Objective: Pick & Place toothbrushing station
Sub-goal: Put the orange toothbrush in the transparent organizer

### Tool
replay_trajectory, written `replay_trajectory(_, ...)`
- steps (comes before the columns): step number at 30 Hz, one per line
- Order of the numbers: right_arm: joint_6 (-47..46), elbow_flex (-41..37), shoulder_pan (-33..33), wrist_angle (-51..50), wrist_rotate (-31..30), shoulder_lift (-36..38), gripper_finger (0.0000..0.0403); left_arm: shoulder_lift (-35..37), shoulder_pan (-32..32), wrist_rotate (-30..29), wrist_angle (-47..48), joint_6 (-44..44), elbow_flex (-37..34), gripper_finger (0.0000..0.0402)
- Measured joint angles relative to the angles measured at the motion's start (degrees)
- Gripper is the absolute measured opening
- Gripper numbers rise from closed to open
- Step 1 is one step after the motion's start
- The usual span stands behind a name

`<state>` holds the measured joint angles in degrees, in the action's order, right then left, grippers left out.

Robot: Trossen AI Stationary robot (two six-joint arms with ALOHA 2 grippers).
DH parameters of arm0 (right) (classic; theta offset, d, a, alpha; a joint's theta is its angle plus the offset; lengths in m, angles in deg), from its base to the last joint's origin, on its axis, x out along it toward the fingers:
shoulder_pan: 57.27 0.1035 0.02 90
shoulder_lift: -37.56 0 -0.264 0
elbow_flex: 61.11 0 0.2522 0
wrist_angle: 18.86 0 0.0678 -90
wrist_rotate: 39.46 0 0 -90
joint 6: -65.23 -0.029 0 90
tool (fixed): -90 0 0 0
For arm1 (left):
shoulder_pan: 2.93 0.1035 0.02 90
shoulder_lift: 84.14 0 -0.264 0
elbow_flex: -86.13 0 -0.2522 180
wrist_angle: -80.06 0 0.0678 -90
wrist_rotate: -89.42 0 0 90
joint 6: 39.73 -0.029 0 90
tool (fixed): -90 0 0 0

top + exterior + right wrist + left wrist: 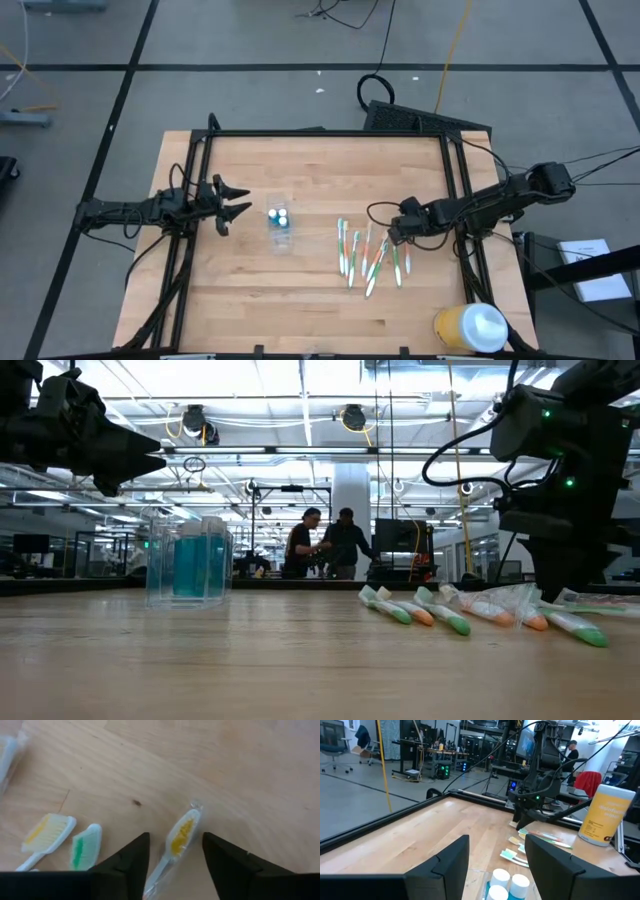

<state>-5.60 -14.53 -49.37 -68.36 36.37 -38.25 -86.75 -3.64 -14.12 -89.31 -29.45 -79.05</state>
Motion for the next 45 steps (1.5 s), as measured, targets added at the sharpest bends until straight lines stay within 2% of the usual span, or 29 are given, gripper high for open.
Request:
replay_trajectory(5,2.8,-0.1,0.0,2.3,-3.1,0.1,0.0128,0.0,0.0,0.0,0.0,0.9,0.0,0.0200)
replay_trajectory(10,8.4,-0.3,-0.8,7.4,-10.0,-0.1,0.0093,0.0,0.0,0.0,0.0,1.6,0.0,0.0200)
replay_trajectory(14,15.6,-0.3,-3.6,15.4,-10.7,-0.1,0.0068,0.0,0.0,0.0,-0.5,2.5,0.0,0.0200)
replay_trajectory(18,24.6,-0.3,-5.8,28.0,-9.9,0.0,0.0050,0.0,0.0,0.0,-0.6,2.5,0.1,0.0200)
replay_trajectory(21,32.5,-0.3,-6.9,39.7,-9.4,0.0,0.0046,0.0,0.0,0.0,-0.6,2.5,0.1,0.0200)
replay_trajectory(27,49.3,-0.2,-7.6,66.9,-4.2,0.0,0.0058,0.0,0.0,-0.2,-1.2,2.2,0.1,0.0200)
replay_trajectory(31,57.3,-0.2,-7.6,81.2,-2.0,0.0,0.0055,0.0,0.0,-3.3,-1.9,2.0,0.1,0.0200)
replay_trajectory(35,61.9,-0.1,-7.6,89.6,-2.1,-0.5,0.0048,0.0,0.0,-4.9,-2.2,3.8,0.1,0.0200)
replay_trajectory(40,64.9,0.9,-7.7,101.6,-2.1,-5.8,0.0049,-1.4,0.0,-5.5,-4.2,3.6,0.1,0.0200)
replay_trajectory(45,65.8,7.1,-9.1,103.7,-2.0,-13.5,0.0049,-2.8,0.0,-6.5,-5.1,3.5,0.2,0.0200)
